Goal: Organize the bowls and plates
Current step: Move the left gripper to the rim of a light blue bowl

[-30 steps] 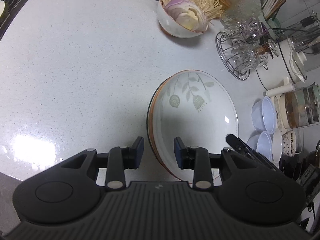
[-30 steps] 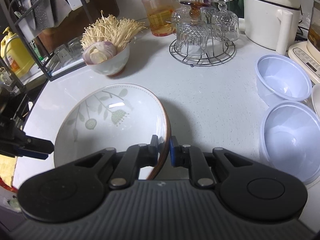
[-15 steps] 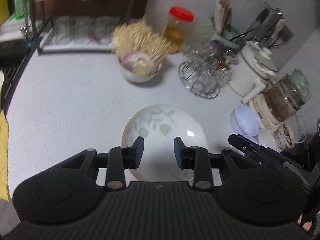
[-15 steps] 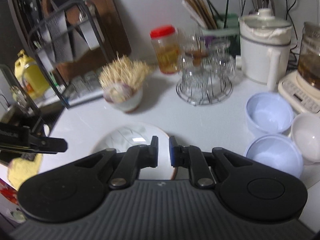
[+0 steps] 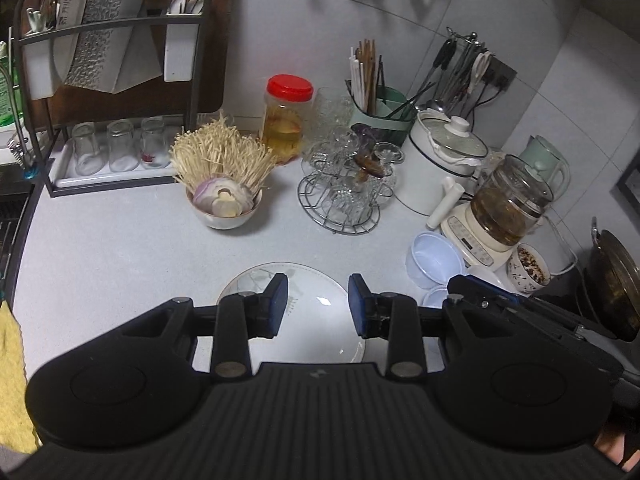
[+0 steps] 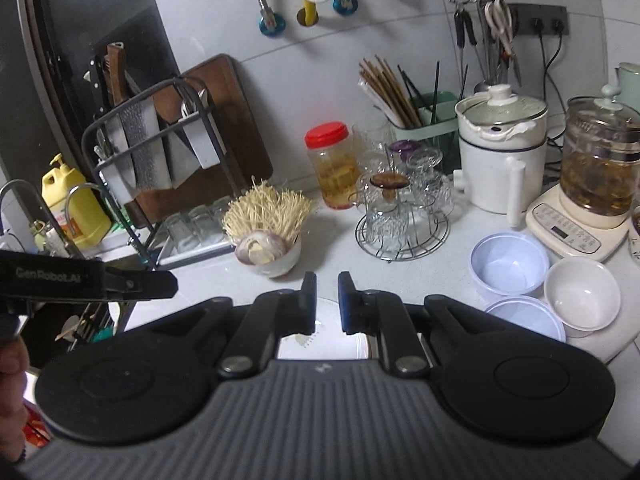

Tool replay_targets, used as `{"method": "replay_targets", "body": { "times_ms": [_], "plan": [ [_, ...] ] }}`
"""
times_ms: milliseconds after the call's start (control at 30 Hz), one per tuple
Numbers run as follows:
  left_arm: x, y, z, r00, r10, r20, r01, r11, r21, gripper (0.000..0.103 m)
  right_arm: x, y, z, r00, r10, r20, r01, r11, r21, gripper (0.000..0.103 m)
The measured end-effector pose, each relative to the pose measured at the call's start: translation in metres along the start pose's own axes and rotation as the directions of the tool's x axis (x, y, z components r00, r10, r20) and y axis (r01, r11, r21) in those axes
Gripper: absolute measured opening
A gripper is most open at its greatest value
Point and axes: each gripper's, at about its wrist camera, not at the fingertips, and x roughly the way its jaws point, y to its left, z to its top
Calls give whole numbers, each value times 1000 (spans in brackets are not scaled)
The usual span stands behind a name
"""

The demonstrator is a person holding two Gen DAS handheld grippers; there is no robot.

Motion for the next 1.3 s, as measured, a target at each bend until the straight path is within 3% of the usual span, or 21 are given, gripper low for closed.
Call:
{"method": "replay_targets", "body": {
  "times_ms": [367,567,600,700,733,867,1033,1300],
  "plan": [
    [11,11,-11,993,-106,-55,109,992,60,37,-23,15,-14,991,-128,26,127,990,57,15],
    [29,1,-11,980,-182,-81,190,976,109,41,-31,9,-26,972,-234,17,231,968,102,16],
    [33,-1,-10,978,-191,-85,200,973,115,42,-33,6,-28,968,-251,11,248,962,114,18],
    [46,-13,-8,972,-211,-108,224,966,131,48,-40,-7,-34,955,-295,4,292,945,147,62],
    [51,-18,-8,969,-216,-117,231,963,137,50,-42,-13,-36,954,-299,9,293,942,163,66],
    [76,-42,-8,963,-223,-152,247,955,162,59,-42,-42,-39,942,-334,-29,332,918,218,72],
    [113,-72,-6,957,-218,-190,250,954,164,67,-38,-86,-31,932,-359,-52,360,896,261,88],
    [179,-112,-6,949,-189,-252,230,962,146,68,-9,-158,-27,948,-282,-149,318,875,365,89]
  ]
}}
